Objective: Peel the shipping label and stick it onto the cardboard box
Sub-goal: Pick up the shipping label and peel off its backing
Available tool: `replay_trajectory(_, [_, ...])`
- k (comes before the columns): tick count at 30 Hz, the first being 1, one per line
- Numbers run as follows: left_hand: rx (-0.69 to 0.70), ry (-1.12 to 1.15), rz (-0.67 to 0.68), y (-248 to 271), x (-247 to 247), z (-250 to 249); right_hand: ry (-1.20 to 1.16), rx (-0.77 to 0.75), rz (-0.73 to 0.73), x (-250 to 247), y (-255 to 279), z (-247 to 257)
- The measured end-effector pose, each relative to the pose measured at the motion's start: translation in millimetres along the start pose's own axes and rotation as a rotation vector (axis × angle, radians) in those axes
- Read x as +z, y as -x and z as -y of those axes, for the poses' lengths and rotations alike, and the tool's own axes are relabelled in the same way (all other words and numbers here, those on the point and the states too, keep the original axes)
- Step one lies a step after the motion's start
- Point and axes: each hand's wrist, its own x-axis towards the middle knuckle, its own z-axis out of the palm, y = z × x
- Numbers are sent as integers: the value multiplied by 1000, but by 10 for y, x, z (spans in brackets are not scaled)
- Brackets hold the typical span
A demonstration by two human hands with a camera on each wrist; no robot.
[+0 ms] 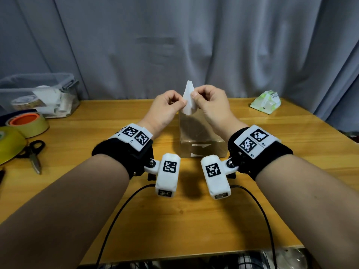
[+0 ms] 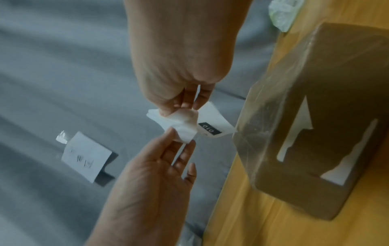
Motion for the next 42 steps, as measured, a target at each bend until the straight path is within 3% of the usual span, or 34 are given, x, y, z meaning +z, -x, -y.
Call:
replay_trajectory(8, [23,-14,-34,-15,-36,-55,134,-50,79,26,21,39])
replay_trajectory(14, [-51,132,-70,-38,-56,6,-5,60,-15,22,19,56])
replay_trajectory(17, [-47,122,-75,-36,-28,15,-19,94,21,29,41,95])
replay_trajectory(20, [-14,133,-85,-16,-8,-14,-4,82,60,37,68,131])
replay_trajectory(23, [-5,128,-103,-14,11,-40,74,34,-16,66,43,109])
replay_trajectory(26, [-65,146,-146,-40,42,-49,56,71,-113,83,-5,82])
replay_trajectory(32, [-248,162,-188,-76,65,-50,54,123,-151,105,-33,44])
replay_trajectory(42, [-180,-187,-234,-70,21,168,59,152,-131,55,-25,-60])
